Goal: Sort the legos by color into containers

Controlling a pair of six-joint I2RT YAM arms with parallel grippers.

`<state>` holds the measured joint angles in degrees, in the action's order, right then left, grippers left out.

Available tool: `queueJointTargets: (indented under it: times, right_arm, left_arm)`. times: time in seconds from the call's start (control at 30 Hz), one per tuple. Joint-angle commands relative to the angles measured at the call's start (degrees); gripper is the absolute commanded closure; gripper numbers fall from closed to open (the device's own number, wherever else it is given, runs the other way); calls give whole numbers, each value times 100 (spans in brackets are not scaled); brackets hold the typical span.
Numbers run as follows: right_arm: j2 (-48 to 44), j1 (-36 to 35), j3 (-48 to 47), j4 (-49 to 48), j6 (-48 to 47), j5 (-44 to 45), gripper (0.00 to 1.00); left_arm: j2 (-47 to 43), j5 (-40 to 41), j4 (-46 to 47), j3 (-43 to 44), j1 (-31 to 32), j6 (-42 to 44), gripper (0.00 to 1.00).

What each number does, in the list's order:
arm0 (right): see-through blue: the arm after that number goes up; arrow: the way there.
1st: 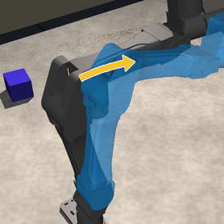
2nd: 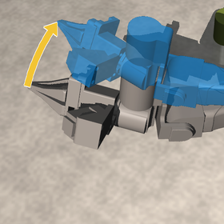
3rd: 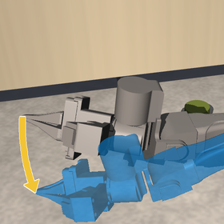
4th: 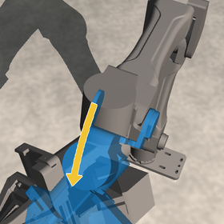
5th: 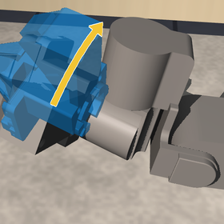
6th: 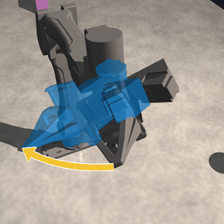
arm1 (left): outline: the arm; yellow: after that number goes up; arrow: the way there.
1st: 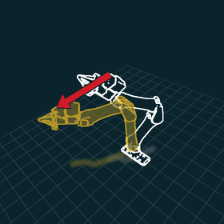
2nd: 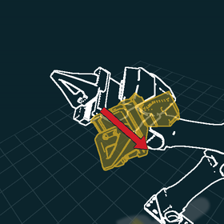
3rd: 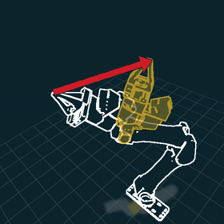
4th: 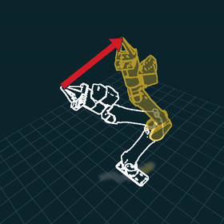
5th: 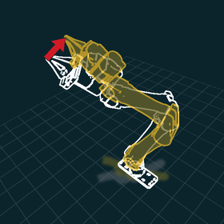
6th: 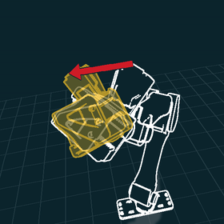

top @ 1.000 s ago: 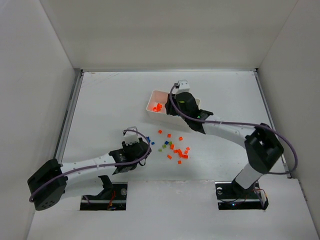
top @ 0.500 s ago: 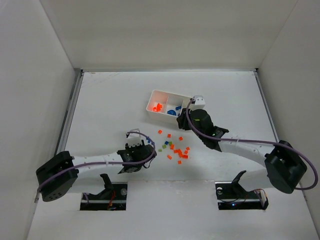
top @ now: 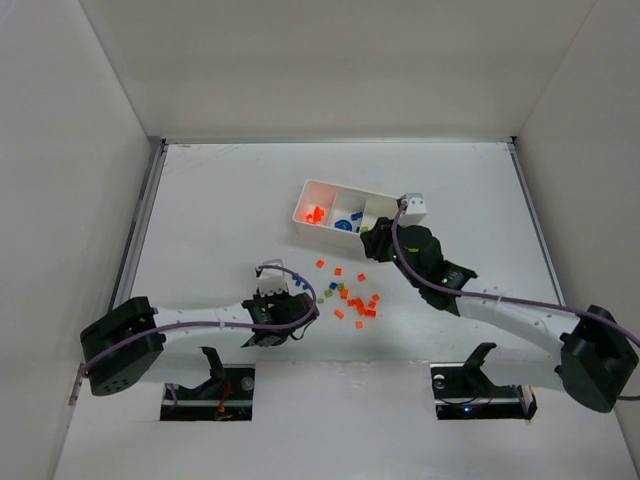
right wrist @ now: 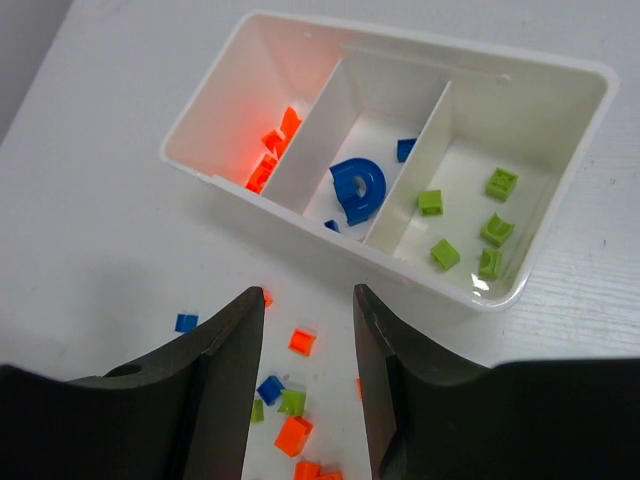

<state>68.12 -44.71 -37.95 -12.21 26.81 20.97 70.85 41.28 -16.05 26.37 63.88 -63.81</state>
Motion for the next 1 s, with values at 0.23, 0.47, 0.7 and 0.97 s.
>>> queueJointTargets:
  times: [0.23,0.47,0.7,0.97]
  right_arm:
    - [-870,10,438,69,211,276,54]
    - [-1222,28,815,140,351,311,54]
    - [-1485,11,1141,307,589,320,54]
    - [-1450,-130,1141,430,624,329,54]
  left_arm:
    - [26,319,-504,570,208,-1,87]
    - [-475,276,338,1255,-336,1193,87]
    - [174,-646,1683,2371,-1136,2364,86]
    - [2089,-1631,2537,3883,-1742,2821,84]
